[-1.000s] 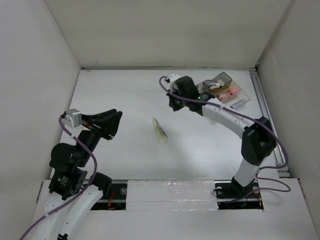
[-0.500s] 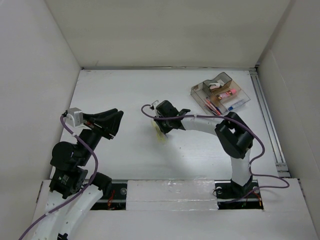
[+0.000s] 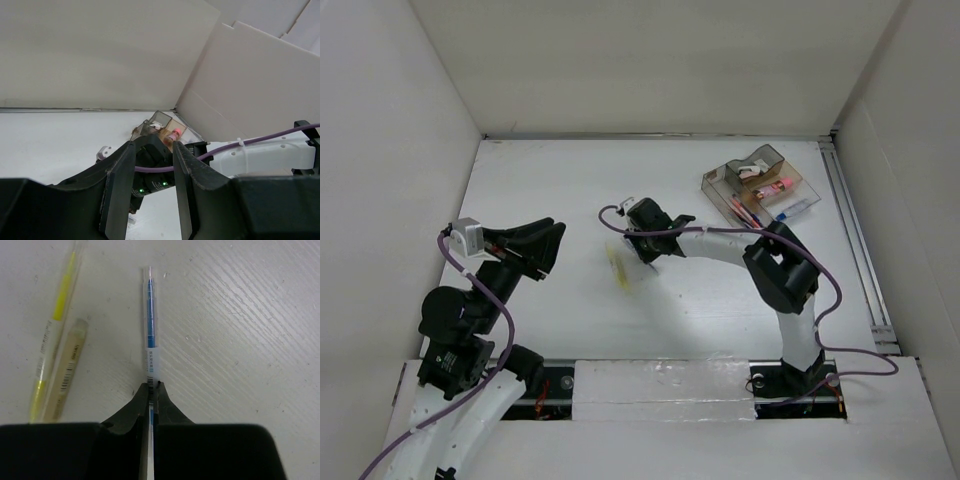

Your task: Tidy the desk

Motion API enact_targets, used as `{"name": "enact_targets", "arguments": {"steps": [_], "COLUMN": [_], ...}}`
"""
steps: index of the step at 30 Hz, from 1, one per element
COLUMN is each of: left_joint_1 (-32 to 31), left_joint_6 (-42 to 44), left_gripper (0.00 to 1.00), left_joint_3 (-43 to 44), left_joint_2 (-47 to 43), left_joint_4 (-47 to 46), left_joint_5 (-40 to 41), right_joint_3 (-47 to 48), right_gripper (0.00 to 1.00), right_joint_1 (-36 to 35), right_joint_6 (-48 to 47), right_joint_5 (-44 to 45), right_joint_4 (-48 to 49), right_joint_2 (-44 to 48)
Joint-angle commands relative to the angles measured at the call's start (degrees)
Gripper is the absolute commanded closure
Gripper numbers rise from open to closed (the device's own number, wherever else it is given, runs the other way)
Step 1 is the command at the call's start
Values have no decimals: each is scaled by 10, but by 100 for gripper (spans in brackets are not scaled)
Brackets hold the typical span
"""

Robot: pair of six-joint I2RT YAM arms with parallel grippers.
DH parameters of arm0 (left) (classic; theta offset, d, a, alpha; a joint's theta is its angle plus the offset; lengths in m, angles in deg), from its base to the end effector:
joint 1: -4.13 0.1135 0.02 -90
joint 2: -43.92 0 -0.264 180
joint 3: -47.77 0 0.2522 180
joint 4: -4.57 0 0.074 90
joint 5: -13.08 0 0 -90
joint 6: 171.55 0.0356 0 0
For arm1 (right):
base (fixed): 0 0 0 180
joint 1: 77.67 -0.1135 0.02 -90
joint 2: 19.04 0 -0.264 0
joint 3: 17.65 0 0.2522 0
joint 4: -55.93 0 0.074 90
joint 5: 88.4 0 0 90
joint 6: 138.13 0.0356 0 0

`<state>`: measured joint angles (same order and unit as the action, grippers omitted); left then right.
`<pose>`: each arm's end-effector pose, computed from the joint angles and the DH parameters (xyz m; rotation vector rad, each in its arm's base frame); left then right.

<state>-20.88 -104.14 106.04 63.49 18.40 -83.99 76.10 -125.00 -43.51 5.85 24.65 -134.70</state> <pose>0.0591 -0.0324 0.4056 0.1380 1.1686 -0.8063 0.2960 0.3173 0.1697 -0.8880 2.3566 0.2830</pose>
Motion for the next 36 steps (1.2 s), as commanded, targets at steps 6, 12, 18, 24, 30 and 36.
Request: {"name": "enact_targets", "arguments": {"steps": [6, 12, 18, 24, 30, 36], "left_joint_1": [2, 2, 2, 2, 2, 2], "left_joint_6": [4, 3, 2, 3, 4, 4], "left_gripper": [68, 68, 68, 67, 67, 67], "left_joint_3": [-3, -2, -2, 0, -2, -2], "left_joint_2": [-8, -3, -5, -7, -12, -8], "left_joint_4": [-25, -25, -24, -23, -23, -24], "left_joint_5": [-5, -14, -15, -13, -5, -7], "right_joint_3": [-25, -55, -41, -4, 40, 41], "right_gripper": [100, 100, 100, 100, 97, 86], "right_joint_1": [28, 151, 272, 339, 351, 351], "right_joint_6": [12, 21, 16, 7, -26, -33], "right_joint_5": [14, 6, 89, 87, 74, 73], "right_joint_4": [36, 44, 11, 13, -17, -36], "right_joint_2": [78, 168, 166, 139, 106, 92]}}
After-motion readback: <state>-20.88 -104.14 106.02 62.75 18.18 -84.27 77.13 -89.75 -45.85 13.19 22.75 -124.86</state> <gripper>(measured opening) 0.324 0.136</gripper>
